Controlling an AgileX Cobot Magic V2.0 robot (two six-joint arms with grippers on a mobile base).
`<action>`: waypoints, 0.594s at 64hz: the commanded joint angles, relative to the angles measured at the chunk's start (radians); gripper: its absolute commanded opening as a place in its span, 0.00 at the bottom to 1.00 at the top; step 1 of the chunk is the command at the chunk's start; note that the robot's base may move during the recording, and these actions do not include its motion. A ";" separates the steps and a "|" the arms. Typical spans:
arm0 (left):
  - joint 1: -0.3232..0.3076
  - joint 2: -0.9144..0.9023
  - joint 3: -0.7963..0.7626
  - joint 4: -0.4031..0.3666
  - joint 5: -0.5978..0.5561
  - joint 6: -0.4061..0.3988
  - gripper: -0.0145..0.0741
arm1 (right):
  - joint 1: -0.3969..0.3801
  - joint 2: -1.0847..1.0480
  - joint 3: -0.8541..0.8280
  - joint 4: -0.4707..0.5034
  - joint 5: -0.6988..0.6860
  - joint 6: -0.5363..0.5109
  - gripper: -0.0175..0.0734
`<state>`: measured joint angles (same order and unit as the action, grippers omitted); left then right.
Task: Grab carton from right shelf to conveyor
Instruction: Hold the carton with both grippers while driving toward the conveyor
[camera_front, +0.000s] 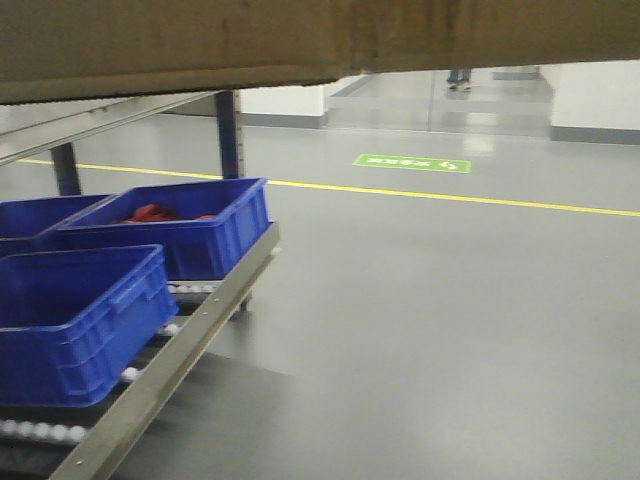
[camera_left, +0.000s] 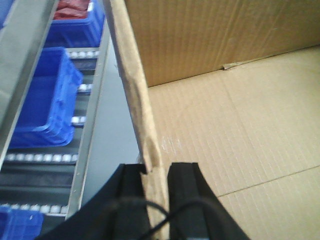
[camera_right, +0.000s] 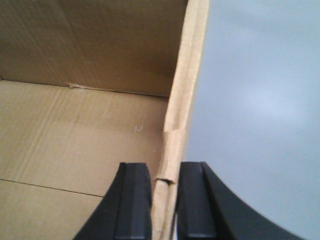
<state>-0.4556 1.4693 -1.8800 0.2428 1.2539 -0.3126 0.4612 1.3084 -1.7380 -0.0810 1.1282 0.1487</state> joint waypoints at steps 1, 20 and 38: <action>-0.011 -0.017 -0.003 -0.020 -0.033 0.010 0.14 | -0.001 -0.012 -0.003 0.006 -0.060 -0.015 0.12; -0.011 -0.017 -0.003 -0.020 -0.033 0.010 0.14 | -0.001 -0.012 -0.003 0.006 -0.060 -0.015 0.12; -0.011 -0.017 -0.003 -0.020 -0.033 0.010 0.14 | -0.001 -0.012 -0.003 0.006 -0.060 -0.015 0.12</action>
<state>-0.4556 1.4693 -1.8800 0.2445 1.2519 -0.3126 0.4612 1.3084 -1.7380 -0.0810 1.1282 0.1487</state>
